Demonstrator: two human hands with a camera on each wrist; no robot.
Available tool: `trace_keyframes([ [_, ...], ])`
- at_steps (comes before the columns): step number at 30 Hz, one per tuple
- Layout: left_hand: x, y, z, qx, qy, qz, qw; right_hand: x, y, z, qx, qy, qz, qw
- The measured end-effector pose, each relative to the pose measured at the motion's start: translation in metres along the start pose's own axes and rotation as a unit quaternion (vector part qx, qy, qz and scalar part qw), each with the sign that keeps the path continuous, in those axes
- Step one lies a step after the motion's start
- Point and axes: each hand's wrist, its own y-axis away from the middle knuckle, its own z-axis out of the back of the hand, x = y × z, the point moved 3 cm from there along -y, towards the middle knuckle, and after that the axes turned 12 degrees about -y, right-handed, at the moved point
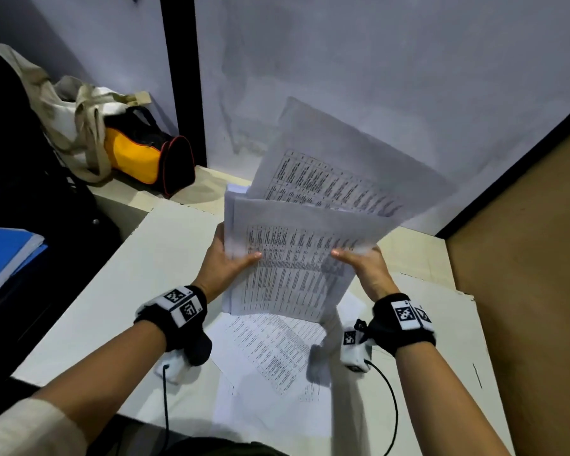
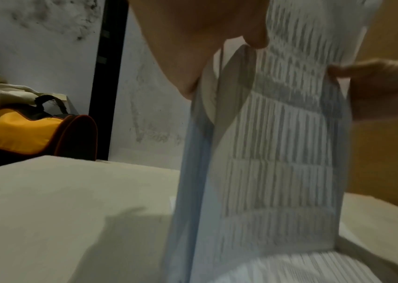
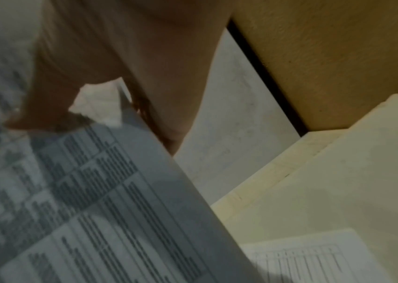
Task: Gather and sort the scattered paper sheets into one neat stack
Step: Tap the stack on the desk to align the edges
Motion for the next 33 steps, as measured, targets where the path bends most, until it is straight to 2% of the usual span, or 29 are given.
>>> trace_keyframes([
  [4,0.012,0.013,-0.015,0.004,0.023,-0.019,1.0,-0.008,0.011,-0.007,-0.005,-0.056,0.006,0.998],
  [7,0.008,0.018,-0.016,0.004,0.04,-0.035,0.999,-0.004,0.018,-0.009,0.025,-0.044,0.013,0.999],
  [9,-0.004,0.015,-0.014,-0.013,0.04,-0.053,0.998,0.001,0.021,-0.012,0.038,-0.033,0.02,0.999],
  [13,-0.032,0.006,-0.006,-0.084,0.027,-0.091,0.992,0.021,0.024,-0.014,0.023,-0.08,0.079,0.993],
  [15,-0.039,0.003,-0.002,-0.097,0.027,-0.097,0.99,0.026,0.024,-0.015,0.021,-0.087,0.097,0.991],
  [19,-0.037,0.004,-0.002,-0.073,0.036,-0.073,0.994,0.012,0.021,-0.016,0.032,-0.024,0.044,0.998],
  [24,-0.026,0.008,-0.002,-0.024,-0.037,-0.063,0.997,0.009,0.022,-0.01,-0.029,-0.056,0.054,0.997],
  [30,-0.028,0.013,-0.007,-0.077,-0.086,-0.075,0.99,0.031,0.029,-0.021,-0.067,-0.083,0.151,0.983],
  [33,-0.034,0.015,-0.012,-0.1,-0.084,-0.085,0.988,0.031,0.036,-0.023,-0.084,-0.089,0.172,0.977],
])
